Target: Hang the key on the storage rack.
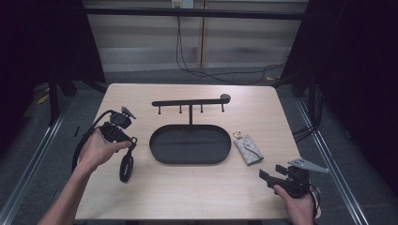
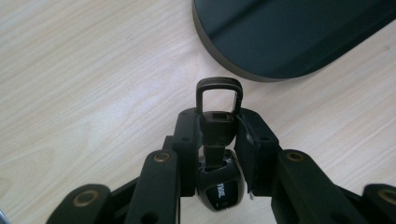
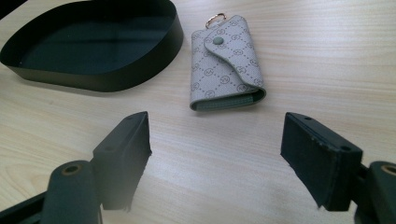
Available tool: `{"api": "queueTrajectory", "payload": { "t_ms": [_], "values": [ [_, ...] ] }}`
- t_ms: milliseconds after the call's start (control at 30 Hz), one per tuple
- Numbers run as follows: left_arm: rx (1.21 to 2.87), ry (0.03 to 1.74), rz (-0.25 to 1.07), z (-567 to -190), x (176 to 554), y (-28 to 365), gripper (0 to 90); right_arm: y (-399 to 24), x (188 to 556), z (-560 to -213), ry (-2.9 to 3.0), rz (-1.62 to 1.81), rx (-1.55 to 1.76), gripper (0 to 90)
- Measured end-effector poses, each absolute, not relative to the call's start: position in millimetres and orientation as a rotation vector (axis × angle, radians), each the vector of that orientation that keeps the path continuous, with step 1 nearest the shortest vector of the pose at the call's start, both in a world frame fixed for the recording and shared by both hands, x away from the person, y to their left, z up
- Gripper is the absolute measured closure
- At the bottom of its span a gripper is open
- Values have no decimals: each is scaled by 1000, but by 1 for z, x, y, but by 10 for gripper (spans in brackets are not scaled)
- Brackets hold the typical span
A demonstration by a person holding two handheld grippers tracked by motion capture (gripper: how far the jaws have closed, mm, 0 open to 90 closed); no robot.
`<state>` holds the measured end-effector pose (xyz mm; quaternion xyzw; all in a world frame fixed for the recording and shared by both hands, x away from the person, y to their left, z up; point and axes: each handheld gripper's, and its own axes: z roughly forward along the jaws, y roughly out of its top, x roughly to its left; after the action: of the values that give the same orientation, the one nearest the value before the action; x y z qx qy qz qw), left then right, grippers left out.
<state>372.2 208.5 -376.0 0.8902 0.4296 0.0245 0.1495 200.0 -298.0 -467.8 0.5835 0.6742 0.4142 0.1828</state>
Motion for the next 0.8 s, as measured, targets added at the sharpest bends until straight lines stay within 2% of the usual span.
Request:
{"api": "queueTrajectory", "payload": {
  "t_ms": [800],
  "values": [
    [2627,1199,33,-339,373,207,707,-299,200,-468,1882,1172,1666,215]
  ]
}}
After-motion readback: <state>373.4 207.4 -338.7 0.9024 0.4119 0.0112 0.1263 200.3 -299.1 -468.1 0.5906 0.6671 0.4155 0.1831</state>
